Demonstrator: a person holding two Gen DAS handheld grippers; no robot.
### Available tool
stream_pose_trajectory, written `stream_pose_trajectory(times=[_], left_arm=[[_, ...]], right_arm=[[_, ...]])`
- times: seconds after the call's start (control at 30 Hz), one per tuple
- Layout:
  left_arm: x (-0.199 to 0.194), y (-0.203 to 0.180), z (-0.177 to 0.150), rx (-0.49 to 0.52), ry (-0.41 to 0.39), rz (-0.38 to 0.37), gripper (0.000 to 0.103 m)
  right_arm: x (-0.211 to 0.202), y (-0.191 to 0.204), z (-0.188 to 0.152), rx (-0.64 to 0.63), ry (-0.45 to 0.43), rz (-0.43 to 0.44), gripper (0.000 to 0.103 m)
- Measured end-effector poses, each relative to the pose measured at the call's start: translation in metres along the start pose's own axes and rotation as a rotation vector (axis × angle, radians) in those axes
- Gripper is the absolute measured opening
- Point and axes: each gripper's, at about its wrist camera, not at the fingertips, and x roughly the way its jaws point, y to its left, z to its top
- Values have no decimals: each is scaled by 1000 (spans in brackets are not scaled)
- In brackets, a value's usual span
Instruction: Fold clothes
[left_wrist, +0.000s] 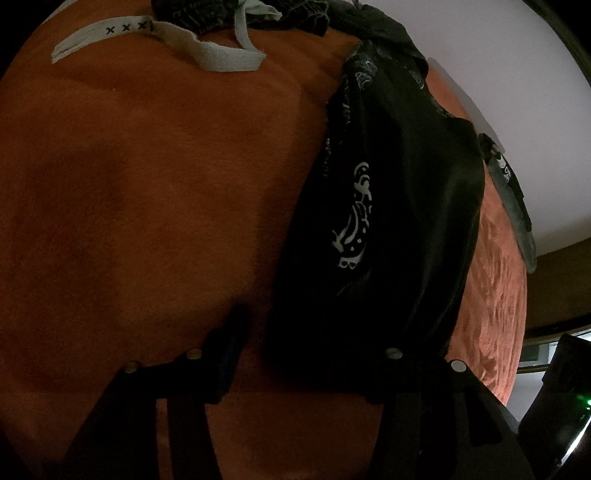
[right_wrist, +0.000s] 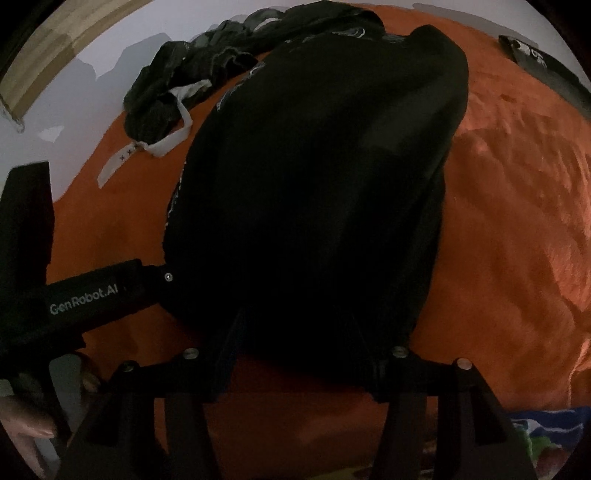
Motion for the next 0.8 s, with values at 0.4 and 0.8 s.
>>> stream_pose_trajectory(times=[0.4,0.8], left_arm=[[-11,16,-3,4,-12,-2,55],[-12,15,-4,14,-10,0,57]], right_arm=[[-21,7,20,-1,-79,-1,25],[2,-5,21,27,24,-150,25]])
